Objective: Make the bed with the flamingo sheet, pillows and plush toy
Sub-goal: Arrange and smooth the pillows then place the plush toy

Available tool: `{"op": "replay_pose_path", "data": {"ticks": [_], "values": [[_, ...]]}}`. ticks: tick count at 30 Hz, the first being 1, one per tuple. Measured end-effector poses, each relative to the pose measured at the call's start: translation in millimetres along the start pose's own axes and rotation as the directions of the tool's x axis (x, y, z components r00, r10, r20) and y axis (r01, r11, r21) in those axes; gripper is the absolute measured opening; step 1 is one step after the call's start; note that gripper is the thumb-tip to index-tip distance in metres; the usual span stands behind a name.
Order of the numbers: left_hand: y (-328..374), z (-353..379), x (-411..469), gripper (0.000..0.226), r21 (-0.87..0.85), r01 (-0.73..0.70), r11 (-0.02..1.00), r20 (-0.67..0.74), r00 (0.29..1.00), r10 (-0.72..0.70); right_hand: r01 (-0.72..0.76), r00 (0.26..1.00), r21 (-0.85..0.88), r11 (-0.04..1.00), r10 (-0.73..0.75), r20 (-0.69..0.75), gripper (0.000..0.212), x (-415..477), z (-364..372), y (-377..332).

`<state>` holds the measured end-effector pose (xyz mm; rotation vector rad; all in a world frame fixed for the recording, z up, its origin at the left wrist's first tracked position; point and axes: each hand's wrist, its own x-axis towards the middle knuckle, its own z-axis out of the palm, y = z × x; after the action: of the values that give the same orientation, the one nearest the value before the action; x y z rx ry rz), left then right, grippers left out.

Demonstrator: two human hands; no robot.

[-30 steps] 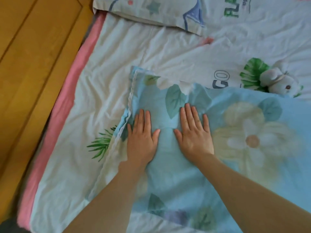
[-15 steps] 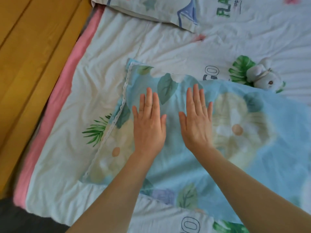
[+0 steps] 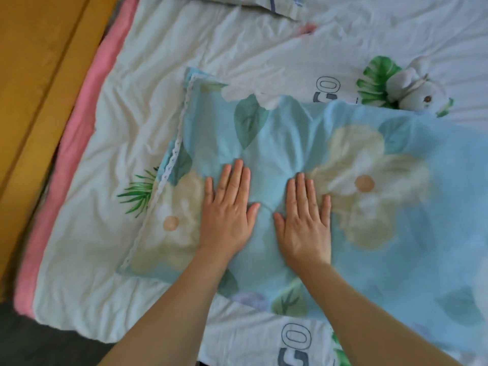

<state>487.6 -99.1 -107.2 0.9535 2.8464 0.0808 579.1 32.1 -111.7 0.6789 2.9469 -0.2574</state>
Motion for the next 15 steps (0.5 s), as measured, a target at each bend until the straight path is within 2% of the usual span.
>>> {"op": "replay_pose_path", "data": {"ticks": [6,9,12,15], "values": [[1.1,-17.7,2.3,0.070,-0.014,0.016,1.000,0.032,0.999,-0.016,0.029,1.000,0.049,0.998,-0.029,-0.001,0.066,1.4,-19.8,3.5],[12.2,-32.7,10.3,0.070,-0.059,-0.034,0.998,0.041,0.998,0.037,0.055,0.998,0.087,0.995,-0.055,-0.009,0.063,1.0,-36.1,8.0],[42.4,-55.8,31.8,0.068,-0.072,-0.118,0.990,-0.011,0.993,0.117,-0.005,1.000,0.205,0.979,0.007,-0.010,0.064,5.4,-59.6,17.9],[71.2,-74.4,55.5,0.066,-0.096,-0.139,0.986,-0.061,0.989,0.133,-0.043,0.995,0.253,0.967,0.063,-0.072,0.067,18.3,-86.2,28.7]]}}
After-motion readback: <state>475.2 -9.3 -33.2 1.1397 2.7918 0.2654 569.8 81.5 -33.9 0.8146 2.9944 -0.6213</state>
